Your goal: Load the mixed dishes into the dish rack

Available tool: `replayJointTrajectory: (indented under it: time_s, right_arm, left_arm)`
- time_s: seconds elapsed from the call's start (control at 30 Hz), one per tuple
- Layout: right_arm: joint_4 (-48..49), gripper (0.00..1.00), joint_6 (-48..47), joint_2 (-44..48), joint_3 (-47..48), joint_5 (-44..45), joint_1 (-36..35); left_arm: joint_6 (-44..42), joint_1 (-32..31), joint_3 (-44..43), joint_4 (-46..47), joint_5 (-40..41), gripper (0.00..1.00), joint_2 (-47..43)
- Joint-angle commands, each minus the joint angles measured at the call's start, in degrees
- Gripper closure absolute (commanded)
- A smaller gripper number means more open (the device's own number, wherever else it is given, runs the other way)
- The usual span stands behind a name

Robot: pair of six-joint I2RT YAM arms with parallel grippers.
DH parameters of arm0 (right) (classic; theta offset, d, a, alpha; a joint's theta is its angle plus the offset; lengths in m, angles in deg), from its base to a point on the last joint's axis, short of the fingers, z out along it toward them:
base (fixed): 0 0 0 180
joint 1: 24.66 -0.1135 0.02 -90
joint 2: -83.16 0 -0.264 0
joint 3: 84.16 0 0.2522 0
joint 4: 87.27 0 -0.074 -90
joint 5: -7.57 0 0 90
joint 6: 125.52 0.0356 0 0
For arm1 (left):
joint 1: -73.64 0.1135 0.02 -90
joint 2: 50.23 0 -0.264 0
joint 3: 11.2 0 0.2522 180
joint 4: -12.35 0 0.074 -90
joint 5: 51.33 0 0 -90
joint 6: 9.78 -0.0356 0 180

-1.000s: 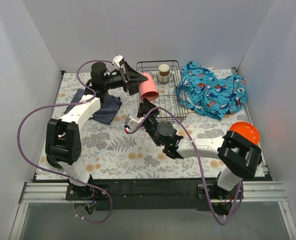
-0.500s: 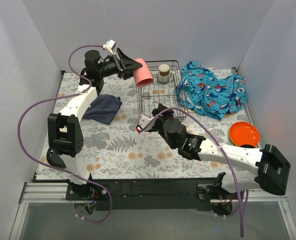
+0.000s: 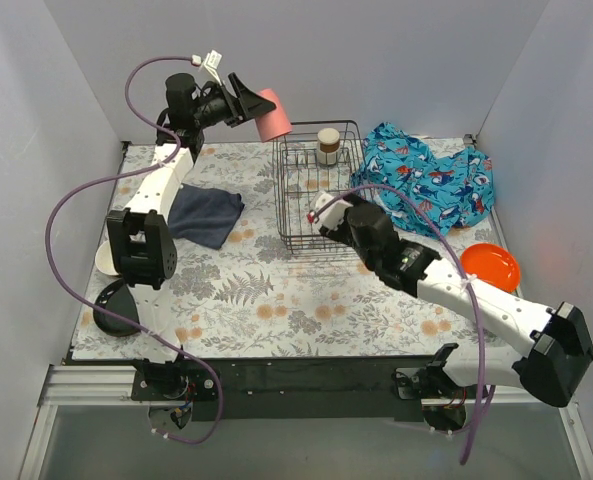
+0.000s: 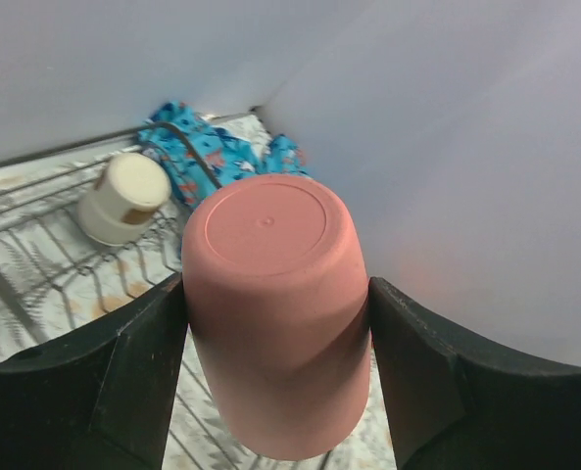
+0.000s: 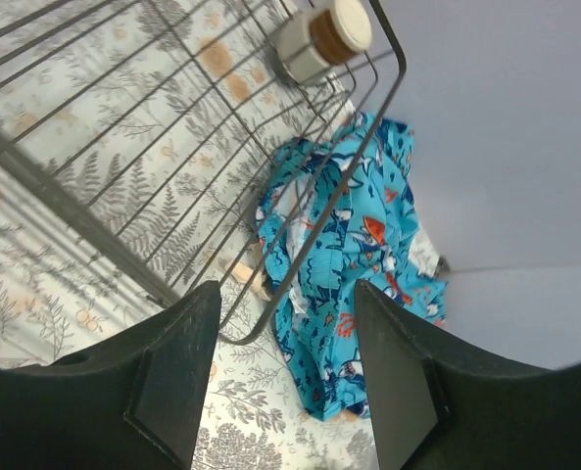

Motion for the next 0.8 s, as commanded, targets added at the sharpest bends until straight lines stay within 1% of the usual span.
replayJointTrajectory:
  time_s: [0.0,0.07,0.17,0.3,0.4,0.6,0.63,0.77]
  right_arm:
    - [-8.6,0.36,10.5,-3.5,8.3,-6.8,8.2]
    - [-9.2,0.37,11.4,-4.4,9.5,-9.4,10.7]
    - [-9.4,0.37,13.6,-6.9,11.1,-9.4,12.6]
    - [-12.0,0.39,16.3,-9.7,13.0,-10.0,13.8]
    - [-12.1,0.40,16.3,-10.1,12.3,-10.0,14.3]
    - [-14.1,0.40,17.1,-11.2,13.0,-8.9,15.6]
    - [-14.2,0.40,17.1,-11.2,13.0,-8.9,15.8]
    - [-15.9,0.40,17.1,-11.6,13.0,-9.0,16.5]
  left_arm:
    - [-14.2,-0.3,-3.9,-6.9,7.5,1.00,2.7]
    - [-17.6,-1.2,-5.5,-7.8,9.8,1.00,5.3]
    - [-21.2,-3.3,-8.7,-8.4,12.7,1.00,8.4]
    - [-25.9,-6.4,-13.8,-8.3,15.7,1.00,12.6]
    - [-27.4,-7.9,-16.7,-7.2,18.9,1.00,15.5]
    - [-33.1,-10.4,-19.8,-2.5,25.1,1.00,20.0]
    - [-35.0,-10.8,-20.1,0.4,27.9,1.00,21.2]
    - [-39.6,-12.3,-20.1,5.3,32.6,1.00,23.2]
